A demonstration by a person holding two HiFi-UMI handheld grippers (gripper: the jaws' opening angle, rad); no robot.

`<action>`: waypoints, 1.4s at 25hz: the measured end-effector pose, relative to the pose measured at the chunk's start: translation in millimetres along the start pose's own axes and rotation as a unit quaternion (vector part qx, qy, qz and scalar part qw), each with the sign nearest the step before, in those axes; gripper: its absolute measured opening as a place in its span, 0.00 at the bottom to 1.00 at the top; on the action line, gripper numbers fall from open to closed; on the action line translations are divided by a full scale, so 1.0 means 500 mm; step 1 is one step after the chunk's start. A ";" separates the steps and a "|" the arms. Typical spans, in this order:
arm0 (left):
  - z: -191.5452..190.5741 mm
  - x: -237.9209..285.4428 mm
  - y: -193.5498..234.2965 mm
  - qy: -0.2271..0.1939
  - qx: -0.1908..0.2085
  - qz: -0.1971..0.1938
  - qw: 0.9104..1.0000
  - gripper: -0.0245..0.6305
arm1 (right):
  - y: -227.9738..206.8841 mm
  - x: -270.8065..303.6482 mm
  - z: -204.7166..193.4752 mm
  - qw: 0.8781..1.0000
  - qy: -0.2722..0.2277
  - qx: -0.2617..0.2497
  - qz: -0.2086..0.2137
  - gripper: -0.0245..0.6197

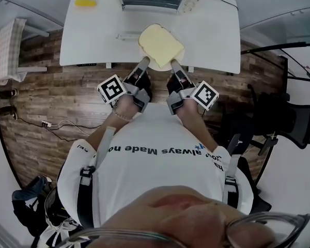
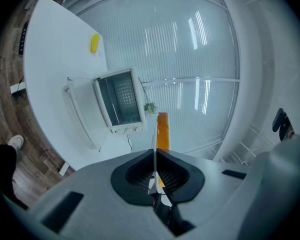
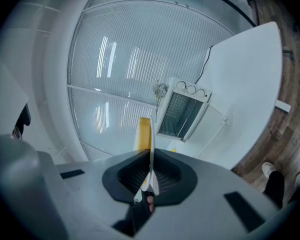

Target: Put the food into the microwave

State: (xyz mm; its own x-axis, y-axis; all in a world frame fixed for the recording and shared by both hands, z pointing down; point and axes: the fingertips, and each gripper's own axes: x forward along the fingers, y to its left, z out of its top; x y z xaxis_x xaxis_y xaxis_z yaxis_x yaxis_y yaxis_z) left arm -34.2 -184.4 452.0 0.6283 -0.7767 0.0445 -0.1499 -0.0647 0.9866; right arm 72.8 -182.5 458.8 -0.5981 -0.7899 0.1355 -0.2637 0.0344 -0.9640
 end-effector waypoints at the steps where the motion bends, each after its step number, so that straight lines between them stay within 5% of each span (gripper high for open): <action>1: 0.018 0.011 -0.001 0.001 -0.002 -0.003 1.000 0.07 | 0.002 0.019 0.005 1.000 0.000 -0.001 -0.001 0.08; 10: 0.142 0.080 0.022 0.013 0.009 0.002 1.000 0.07 | 0.013 0.153 0.046 1.000 -0.009 0.000 -0.002 0.08; 23: 0.207 0.178 0.026 0.010 -0.005 0.002 1.000 0.07 | -0.003 0.243 0.117 1.000 -0.005 0.012 -0.007 0.08; 35: 0.223 0.339 0.020 -0.002 0.009 0.014 1.000 0.07 | -0.024 0.296 0.280 1.000 0.004 0.010 0.000 0.08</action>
State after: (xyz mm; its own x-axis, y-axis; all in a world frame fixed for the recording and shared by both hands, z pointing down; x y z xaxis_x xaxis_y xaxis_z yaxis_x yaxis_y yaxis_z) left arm -14.2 -386.4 451.9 0.6208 -0.7807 0.0718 -0.1810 -0.0536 0.9820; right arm 93.5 -385.3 458.1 -0.6042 -0.7848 0.1378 -0.2483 0.0211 -0.9685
